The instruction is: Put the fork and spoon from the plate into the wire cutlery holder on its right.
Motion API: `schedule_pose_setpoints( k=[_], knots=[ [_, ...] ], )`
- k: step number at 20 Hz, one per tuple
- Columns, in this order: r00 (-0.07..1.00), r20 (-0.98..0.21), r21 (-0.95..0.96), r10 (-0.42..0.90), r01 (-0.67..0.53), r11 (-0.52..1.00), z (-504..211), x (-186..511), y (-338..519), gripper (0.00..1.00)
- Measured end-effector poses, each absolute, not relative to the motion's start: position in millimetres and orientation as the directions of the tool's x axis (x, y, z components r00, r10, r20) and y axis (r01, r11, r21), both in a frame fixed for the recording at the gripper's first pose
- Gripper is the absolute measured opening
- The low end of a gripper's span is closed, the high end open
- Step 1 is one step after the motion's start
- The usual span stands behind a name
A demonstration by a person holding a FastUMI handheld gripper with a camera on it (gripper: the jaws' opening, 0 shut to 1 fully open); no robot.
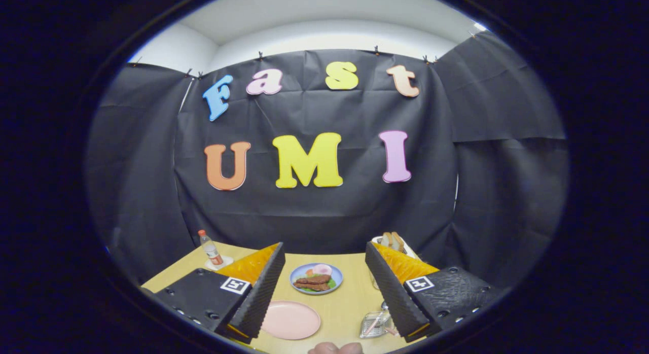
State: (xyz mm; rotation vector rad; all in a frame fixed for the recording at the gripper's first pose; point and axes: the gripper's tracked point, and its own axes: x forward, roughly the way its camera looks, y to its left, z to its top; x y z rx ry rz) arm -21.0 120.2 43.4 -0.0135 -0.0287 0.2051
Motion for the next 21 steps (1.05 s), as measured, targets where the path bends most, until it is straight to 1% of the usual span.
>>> schedule_pose_setpoints(
  k=[7,14,21],
  knots=[
    [0.964,0.084,-0.016,0.253,-0.253,0.967,63,-50,160,0.96],
    [0.955,0.076,0.007,0.288,-0.289,0.957,59,-60,189,0.96],
    [0.947,0.11,-0.022,0.303,-0.302,0.953,67,-66,200,0.95]
  ],
)
